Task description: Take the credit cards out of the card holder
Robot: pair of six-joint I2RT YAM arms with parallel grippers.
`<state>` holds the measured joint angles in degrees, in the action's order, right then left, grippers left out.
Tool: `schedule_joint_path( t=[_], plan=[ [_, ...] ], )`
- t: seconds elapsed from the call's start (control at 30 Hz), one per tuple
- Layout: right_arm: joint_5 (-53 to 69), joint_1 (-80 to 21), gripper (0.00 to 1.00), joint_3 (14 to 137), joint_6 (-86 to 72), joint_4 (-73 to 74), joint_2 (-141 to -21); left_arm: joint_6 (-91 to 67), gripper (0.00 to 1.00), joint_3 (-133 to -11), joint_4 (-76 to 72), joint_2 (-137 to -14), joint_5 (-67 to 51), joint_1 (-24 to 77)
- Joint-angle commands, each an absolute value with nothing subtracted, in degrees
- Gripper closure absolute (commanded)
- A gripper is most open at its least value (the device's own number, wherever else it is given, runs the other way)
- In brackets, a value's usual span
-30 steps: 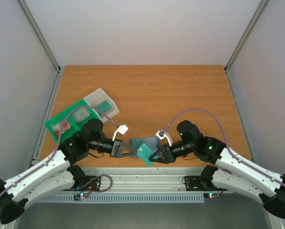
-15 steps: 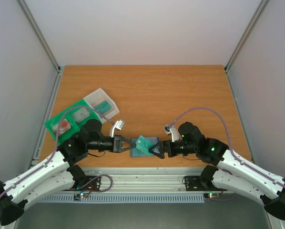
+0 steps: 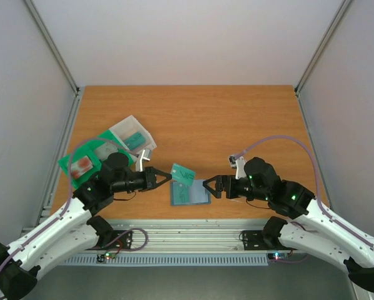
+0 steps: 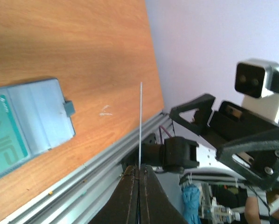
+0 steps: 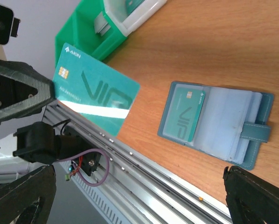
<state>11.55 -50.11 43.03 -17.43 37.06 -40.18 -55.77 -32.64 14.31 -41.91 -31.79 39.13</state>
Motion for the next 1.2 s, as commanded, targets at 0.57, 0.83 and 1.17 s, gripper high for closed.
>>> schedule_joint_path(
  t=[0.57, 0.83, 1.17],
  plan=[
    [8.2, -50.3, 0.02, 43.0, -15.4, 42.3, -30.0, -54.5, 0.99, -39.2, 22.2, -50.4, -11.7, 22.1],
    [8.5, -50.3, 0.02, 43.3, -16.0, 43.5, -29.8, -49.7, 1.00, -46.3, 23.7, -57.2, -1.3, 17.0],
    [10.1, -50.3, 0.01, 43.9, -15.8, 42.7, -35.6, -45.9, 0.99, -51.8, 21.8, -65.9, 4.7, 13.1]
  ],
)
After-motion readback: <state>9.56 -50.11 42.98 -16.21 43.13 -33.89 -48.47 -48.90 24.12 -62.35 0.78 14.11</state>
